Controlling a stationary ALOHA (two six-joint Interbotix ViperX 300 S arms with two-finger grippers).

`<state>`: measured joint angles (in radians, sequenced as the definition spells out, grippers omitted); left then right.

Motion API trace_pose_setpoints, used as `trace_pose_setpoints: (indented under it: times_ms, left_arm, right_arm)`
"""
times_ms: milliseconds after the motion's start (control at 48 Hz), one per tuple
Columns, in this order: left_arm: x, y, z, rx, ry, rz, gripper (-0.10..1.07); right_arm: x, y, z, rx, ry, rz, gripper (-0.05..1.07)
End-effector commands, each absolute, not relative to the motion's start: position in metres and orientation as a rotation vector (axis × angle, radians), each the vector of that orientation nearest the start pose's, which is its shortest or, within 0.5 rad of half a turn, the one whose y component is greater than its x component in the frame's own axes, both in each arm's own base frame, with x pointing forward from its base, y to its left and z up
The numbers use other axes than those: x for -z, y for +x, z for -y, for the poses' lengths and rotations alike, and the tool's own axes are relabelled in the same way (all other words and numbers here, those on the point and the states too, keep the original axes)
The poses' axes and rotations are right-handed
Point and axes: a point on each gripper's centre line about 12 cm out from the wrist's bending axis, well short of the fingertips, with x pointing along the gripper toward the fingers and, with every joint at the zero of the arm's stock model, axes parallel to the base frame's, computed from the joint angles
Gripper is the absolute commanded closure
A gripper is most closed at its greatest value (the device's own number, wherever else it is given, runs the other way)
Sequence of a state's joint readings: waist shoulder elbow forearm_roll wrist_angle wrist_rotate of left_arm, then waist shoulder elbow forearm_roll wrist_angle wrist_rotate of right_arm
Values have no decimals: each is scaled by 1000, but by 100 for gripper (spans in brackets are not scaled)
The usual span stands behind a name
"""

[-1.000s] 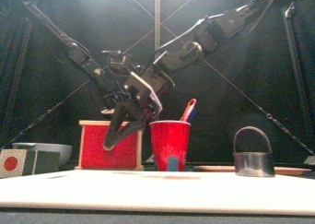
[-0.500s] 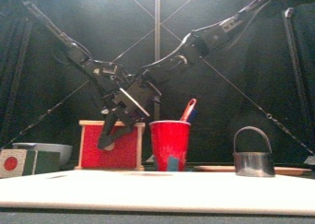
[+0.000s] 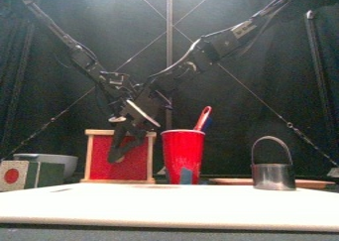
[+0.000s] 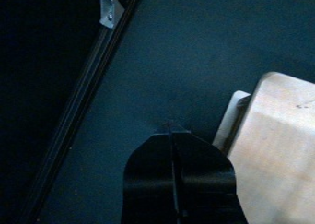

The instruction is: Close drawer

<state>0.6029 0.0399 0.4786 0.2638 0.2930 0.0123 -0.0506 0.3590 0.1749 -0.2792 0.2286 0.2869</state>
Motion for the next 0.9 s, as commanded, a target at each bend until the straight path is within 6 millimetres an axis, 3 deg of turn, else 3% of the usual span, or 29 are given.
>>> trace_pose_setpoints:
  times_ms: [0, 146, 396, 625, 875]
  left_arm:
    - [-225, 332, -236, -542, 54, -718, 98]
    - [-237, 310, -214, -541, 35, -594, 98]
    - [-240, 274, -136, -415, 62, -390, 98]
    - [-243, 255, -93, -318, 67, -295, 98]
    - [-240, 250, -82, -289, 67, -287, 98]
  right_arm:
    - [-204, 487, 4, 62, 29, -656, 80]
    - [-219, 445, -9, 48, 136, -624, 80]
    - [-228, 395, -12, 35, 213, -546, 80]
    - [-230, 378, -11, 41, 238, -540, 80]
    - [-228, 377, -10, 44, 233, -541, 80]
